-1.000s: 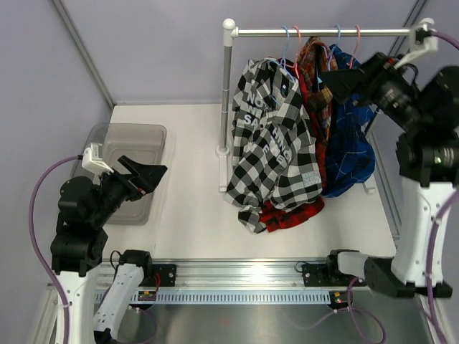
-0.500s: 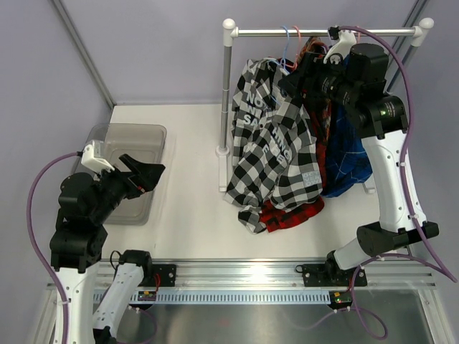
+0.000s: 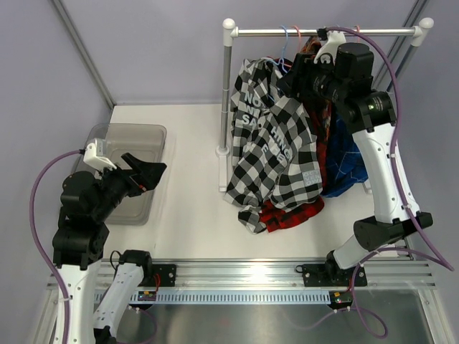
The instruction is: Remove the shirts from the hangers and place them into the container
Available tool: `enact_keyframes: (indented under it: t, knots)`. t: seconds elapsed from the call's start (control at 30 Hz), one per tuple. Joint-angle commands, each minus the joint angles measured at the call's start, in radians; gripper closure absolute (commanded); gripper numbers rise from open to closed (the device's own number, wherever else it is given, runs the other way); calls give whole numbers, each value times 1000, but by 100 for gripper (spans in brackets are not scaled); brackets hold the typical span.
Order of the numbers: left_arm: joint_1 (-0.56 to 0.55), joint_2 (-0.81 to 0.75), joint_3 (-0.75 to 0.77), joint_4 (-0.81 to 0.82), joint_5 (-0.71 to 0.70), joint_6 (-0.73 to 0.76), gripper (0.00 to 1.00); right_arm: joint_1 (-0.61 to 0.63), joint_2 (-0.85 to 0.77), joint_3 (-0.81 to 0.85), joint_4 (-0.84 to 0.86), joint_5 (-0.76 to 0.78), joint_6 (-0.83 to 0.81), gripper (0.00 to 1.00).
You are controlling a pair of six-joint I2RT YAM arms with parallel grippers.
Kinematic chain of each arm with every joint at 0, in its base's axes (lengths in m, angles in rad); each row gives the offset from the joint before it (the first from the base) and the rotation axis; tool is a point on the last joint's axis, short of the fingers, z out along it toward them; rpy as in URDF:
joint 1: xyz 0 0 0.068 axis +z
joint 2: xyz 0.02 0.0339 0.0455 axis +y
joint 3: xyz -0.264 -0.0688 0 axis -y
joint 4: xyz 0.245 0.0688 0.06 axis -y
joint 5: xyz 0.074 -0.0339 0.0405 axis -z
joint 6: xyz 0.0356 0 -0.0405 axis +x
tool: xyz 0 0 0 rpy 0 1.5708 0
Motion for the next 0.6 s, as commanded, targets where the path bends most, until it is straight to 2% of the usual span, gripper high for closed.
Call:
enact_keyframes:
  t: [0.0, 0.17, 0.2, 0.3, 0.57]
  knots:
    - [4, 5, -7, 67, 45, 18, 10, 22, 35, 21, 36, 38, -37, 32]
    - [4, 7, -16, 73, 45, 21, 10, 42, 73, 33, 34, 58, -52, 48]
    - [4, 7, -18, 73, 51, 21, 10, 51, 76, 34, 34, 80, -57, 66]
    - [4, 5, -27, 80, 54, 21, 10, 63, 75, 37, 37, 122, -69, 100]
    - [4, 16, -16, 150, 163, 58, 19, 95, 9, 91, 43, 170, -94, 100]
